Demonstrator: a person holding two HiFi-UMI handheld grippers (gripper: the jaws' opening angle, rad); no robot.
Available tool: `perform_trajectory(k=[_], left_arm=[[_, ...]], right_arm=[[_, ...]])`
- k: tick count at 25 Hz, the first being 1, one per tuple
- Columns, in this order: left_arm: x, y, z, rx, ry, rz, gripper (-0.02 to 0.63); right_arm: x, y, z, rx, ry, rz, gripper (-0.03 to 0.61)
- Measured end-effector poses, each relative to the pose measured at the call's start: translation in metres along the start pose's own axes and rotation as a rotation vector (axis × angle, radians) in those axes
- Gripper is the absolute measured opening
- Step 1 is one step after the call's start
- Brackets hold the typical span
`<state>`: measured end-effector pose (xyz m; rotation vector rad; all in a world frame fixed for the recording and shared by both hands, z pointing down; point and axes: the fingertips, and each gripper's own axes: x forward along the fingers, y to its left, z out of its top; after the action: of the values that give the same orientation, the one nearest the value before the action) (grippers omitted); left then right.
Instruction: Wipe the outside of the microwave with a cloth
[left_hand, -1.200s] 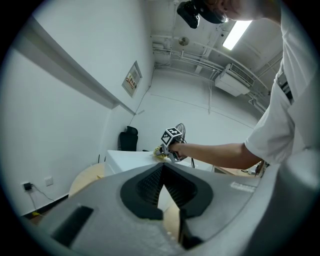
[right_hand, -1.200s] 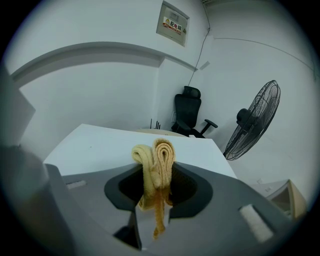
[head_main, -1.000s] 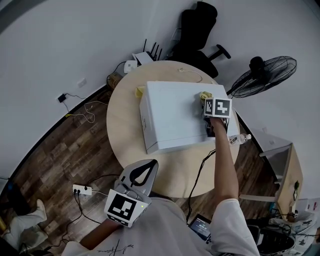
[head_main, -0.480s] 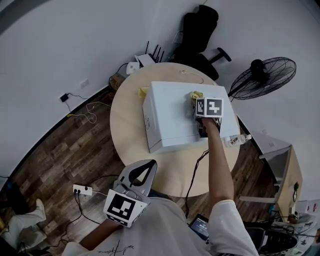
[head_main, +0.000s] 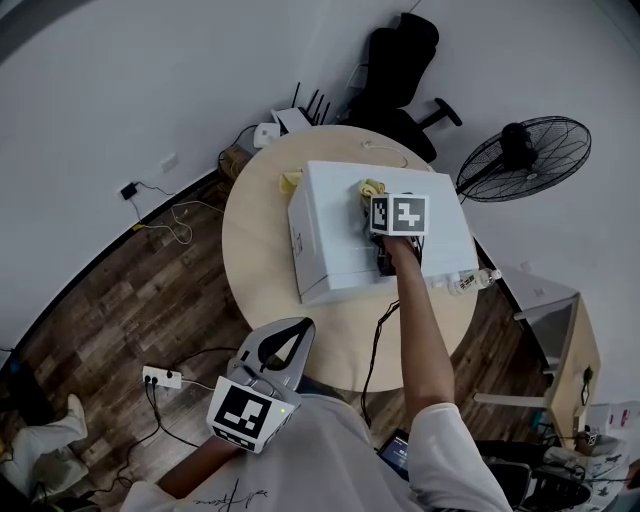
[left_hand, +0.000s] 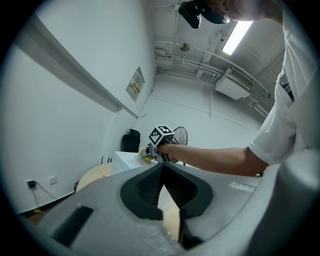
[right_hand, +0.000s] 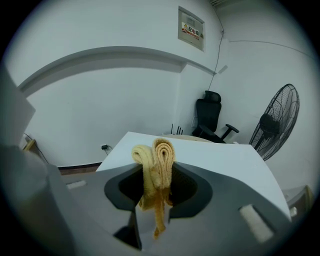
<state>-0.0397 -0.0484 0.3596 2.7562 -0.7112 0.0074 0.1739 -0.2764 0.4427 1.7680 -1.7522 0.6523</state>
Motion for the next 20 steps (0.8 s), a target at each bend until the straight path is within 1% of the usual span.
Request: perform_trajectory(k=[7,12,15,17,20], left_arm=[[-0.004,0.001,-0.001,-0.014,0.005,0.002,-0.011],[0.0,-0.007,-0.006,-0.016,0.019,-0.025,-0.011],[0.001,-0.012,-0.005,-0.008,0.023,-0.035,-0.011],[0.003,-0.012,-0.003,-0.009,0.019,-0.031,-0.011],[0.007,-0.016,-0.002,-0.003,0.019,-0.029,-0.011]], right_arm=[[-0.002,0.035,0.004,-0.039,-0.007,0.039,0.126],[-0.001,0.062,0.005,-0.049,-0.023,0.089,0.126],[-0.005,0.08,0.006,-0.078,-0.028,0.119,0.126],[-0.008,0.098,0.005,-0.106,-0.026,0.169,0.126],[-0.016,0.128,0.002,-0.129,-0.031,0.283,0.126]])
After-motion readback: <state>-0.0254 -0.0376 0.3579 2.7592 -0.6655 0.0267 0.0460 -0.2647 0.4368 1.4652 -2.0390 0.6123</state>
